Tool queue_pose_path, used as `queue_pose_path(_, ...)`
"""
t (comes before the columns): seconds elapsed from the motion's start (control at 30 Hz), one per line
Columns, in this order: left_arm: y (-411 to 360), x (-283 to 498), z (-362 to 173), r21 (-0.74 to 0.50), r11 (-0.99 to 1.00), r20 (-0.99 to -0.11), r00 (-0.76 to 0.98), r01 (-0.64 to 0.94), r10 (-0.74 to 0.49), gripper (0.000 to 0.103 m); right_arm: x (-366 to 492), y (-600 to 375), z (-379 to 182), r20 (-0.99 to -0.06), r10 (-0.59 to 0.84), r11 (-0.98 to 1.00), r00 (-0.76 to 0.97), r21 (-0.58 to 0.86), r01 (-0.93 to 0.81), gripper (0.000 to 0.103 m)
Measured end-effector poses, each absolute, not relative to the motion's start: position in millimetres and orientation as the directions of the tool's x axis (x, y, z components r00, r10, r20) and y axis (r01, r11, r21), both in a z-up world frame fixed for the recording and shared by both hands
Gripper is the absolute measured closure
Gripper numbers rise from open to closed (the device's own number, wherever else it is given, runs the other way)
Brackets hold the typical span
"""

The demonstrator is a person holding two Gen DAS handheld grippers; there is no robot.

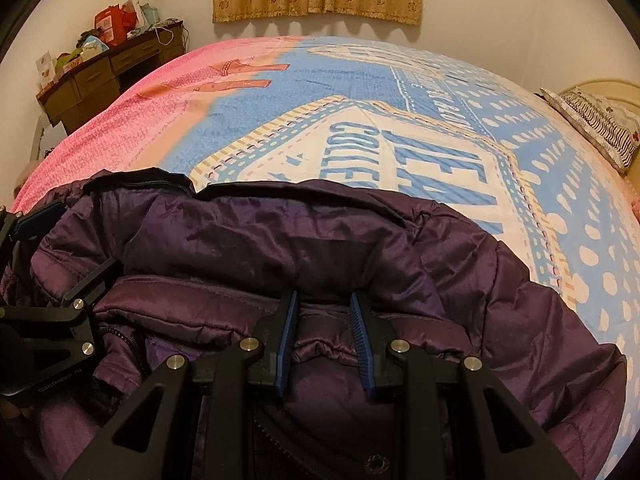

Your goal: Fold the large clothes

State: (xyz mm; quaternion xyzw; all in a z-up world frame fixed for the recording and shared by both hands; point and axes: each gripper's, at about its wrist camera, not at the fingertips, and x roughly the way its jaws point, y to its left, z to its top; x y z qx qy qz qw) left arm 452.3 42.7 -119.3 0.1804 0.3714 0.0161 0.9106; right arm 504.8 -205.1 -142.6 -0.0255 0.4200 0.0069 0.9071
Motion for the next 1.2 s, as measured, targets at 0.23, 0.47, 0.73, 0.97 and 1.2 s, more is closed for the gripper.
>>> queue_pose_path(0.23,45,451,-106,0.336,0.937,-0.689,0.702,0.092,0.178,0.006,509,-206,-132,-0.785,-0.003,0.997,0.620,-0.052,-0.062,0.073)
queue_pose_path(0.47,55,422,-67,0.215,0.973,-0.664,0.743,0.081,0.085,0.006,481,-204,-96,-0.733,0.013,0.997,0.681,-0.038,-0.060,0.026)
queue_pose_path(0.73,60,352,-45,0.181,0.982,-0.628,0.775,0.060,0.068,0.006,418,-195,-61,-0.704,0.051,0.991,0.709,-0.052,-0.122,0.026)
queue_pose_path(0.97,71,283,-51,0.140,0.989,-0.644,0.762,0.038,0.062,0.005,339,-194,-61,-0.704,0.096,0.981,0.704,-0.054,-0.188,0.026)
queue_pose_path(1.2,67,229,-64,0.112,0.993,-0.655,0.754,0.045,0.039,0.005,266,-204,-75,-0.699,0.134,0.976,0.702,-0.029,-0.215,0.025)
